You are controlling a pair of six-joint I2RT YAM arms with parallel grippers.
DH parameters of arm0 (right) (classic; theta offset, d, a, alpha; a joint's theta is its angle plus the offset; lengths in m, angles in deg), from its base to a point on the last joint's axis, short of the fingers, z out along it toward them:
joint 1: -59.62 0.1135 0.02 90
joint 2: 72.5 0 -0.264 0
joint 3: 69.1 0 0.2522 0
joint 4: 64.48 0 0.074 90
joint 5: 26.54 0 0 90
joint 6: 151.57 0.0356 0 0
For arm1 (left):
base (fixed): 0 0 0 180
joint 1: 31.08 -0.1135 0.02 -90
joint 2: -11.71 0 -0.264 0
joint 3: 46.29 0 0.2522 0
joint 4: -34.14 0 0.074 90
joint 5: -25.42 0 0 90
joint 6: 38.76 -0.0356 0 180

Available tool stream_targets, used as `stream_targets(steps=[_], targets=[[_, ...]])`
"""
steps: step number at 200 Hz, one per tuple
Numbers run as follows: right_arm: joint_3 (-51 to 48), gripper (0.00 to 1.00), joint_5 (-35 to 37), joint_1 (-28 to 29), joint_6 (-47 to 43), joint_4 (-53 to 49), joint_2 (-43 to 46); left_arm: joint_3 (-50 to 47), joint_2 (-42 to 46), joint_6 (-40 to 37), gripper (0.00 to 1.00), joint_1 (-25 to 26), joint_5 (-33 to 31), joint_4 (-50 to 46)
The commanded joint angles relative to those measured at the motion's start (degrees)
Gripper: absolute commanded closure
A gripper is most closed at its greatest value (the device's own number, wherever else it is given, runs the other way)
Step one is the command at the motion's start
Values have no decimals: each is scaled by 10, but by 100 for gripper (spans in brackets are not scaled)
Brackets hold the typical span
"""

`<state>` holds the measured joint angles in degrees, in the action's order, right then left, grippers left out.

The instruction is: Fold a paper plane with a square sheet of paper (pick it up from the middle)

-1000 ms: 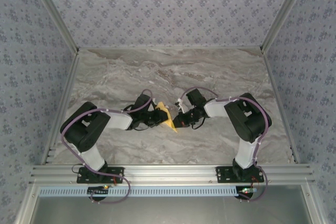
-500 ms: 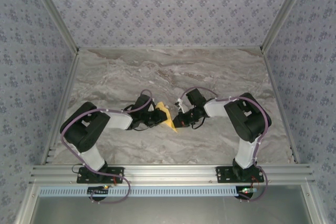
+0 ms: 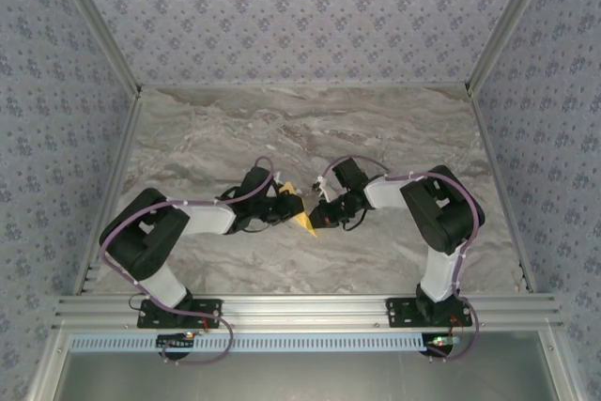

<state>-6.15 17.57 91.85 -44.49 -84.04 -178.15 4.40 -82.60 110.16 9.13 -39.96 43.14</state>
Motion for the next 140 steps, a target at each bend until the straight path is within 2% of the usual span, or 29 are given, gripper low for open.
stream_targets(steps=[1, 66, 140], targets=[[3, 97, 24, 2, -8, -33, -24, 19, -21, -13, 81, 3, 13, 13], [6, 97, 24, 2, -12, -42, -27, 27, -36, -20, 82, 3, -23, -20], [6, 91, 26, 2, -11, -43, -30, 24, -44, -21, 82, 3, -45, -35]])
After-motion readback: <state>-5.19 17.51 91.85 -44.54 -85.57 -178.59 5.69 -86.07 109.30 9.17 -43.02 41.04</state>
